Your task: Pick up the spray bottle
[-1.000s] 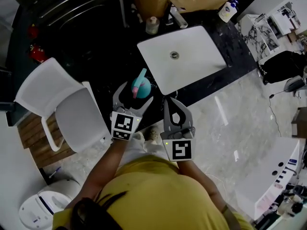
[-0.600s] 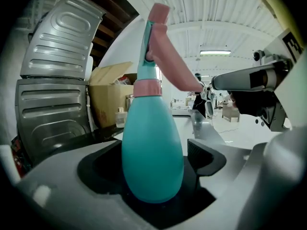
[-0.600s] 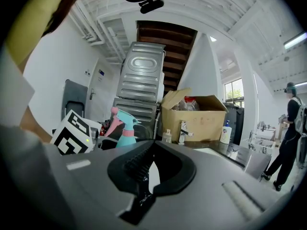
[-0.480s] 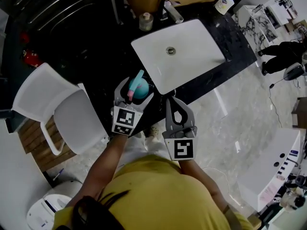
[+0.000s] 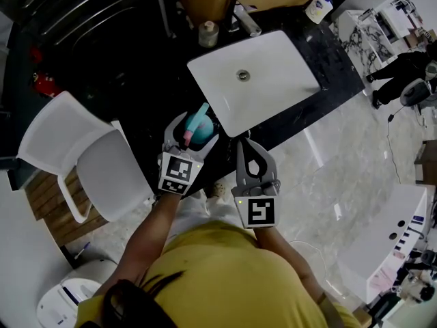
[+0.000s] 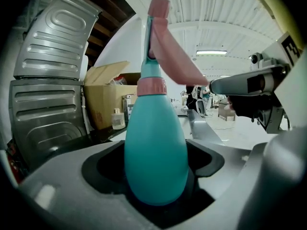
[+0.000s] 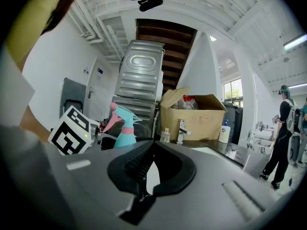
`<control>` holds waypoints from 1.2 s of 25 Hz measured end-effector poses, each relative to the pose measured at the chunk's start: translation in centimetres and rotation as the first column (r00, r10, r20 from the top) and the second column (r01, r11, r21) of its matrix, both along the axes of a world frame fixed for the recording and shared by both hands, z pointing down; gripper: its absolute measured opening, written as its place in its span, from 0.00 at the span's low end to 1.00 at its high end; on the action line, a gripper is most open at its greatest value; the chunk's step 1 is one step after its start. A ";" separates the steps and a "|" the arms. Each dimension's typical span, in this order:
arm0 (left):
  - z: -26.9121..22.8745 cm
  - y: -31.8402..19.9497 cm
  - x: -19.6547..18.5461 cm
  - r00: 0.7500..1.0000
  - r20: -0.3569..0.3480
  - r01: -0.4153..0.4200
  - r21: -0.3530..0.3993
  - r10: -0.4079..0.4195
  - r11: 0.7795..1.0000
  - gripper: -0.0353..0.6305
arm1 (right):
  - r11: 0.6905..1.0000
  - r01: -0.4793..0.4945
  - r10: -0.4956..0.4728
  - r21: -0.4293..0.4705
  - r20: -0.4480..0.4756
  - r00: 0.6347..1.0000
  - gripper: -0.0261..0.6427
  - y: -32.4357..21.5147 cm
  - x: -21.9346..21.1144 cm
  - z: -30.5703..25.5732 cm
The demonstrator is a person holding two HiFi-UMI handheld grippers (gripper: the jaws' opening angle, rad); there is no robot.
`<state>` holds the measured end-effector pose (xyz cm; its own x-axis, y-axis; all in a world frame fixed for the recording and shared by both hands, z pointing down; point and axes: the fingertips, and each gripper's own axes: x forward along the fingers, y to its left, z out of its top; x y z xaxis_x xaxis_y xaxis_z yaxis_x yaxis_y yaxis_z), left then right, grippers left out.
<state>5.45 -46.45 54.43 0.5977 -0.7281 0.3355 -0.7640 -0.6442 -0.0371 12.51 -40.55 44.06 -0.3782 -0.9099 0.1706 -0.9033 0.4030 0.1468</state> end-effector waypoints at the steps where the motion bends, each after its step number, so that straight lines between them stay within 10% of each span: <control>1: -0.3 0.1 0.0 1.000 -0.004 0.002 -0.002 -0.002 1.000 0.65 | 1.000 -0.004 0.004 -0.001 0.006 1.000 0.04 0.0 0.0 0.0; 30: -17.8 2.4 -1.8 0.989 -0.120 0.103 0.141 -0.087 0.985 0.65 | 0.982 -0.103 0.091 0.158 0.077 0.993 0.04 0.1 3.2 -9.0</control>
<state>3.60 -44.07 36.65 0.5514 -0.8196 0.1556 -0.8261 -0.5625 -0.0353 15.70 -40.47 35.04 -0.2925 -0.9562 -0.0054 -0.9473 0.2890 0.1385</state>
